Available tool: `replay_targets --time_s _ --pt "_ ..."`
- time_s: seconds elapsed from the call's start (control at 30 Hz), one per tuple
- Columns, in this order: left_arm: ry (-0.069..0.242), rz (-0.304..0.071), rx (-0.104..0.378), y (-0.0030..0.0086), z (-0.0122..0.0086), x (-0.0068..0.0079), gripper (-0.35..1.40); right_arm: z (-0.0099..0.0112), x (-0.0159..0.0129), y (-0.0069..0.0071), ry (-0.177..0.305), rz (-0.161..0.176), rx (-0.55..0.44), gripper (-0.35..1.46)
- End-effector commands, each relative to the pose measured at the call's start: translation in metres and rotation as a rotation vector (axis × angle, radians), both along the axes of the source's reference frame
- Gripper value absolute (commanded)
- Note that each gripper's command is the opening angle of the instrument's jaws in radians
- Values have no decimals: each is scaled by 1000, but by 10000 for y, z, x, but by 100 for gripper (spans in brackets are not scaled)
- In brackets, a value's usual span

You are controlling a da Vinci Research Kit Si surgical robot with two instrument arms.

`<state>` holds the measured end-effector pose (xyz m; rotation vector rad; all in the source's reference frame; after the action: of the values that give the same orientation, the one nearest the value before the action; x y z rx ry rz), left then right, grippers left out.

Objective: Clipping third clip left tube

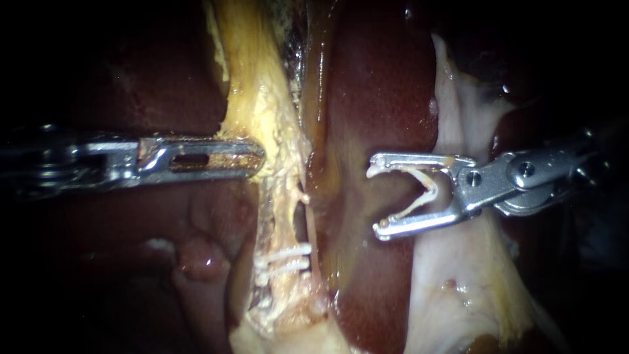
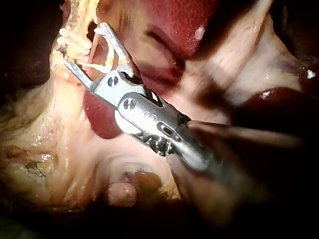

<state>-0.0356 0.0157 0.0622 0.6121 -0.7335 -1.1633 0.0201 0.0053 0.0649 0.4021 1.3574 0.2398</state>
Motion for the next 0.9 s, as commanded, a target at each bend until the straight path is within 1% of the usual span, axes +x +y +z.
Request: replay_targets --time_s 0.03,0.13,0.2,0.27,0.37,0.4,0.47,0.53,0.6,0.7,0.9 --pt "0 0 0 0 0 0 -35 0 0 0 2 -3 0 60" --pt "3 -2 -1 4 -3 4 -35 1 1 -3 5 -7 6 60" --pt "11 -9 -3 15 -12 12 -35 3 3 -6 6 -10 28 60" --pt "12 -29 -11 29 -24 25 -35 6 7 -11 8 -15 68 60" --pt "2 -66 -23 47 -41 44 -35 15 18 -22 4 -18 150 59" --pt "-6 -89 -24 56 -50 54 -35 20 24 -27 4 -23 189 59" --pt "-18 -110 -40 65 -61 62 -35 28 34 -33 3 -31 245 59" --pt "-26 -116 -49 71 -69 67 -35 38 49 -38 -6 -26 297 59" --pt "-26 -117 -52 73 -74 68 -35 47 62 -41 -12 -22 328 59" --pt "-27 -121 -54 71 -74 67 -35 64 83 -47 -16 -20 368 59" --pt "-26 -121 -55 70 -73 68 -35 93 108 -52 -34 -18 407 58"
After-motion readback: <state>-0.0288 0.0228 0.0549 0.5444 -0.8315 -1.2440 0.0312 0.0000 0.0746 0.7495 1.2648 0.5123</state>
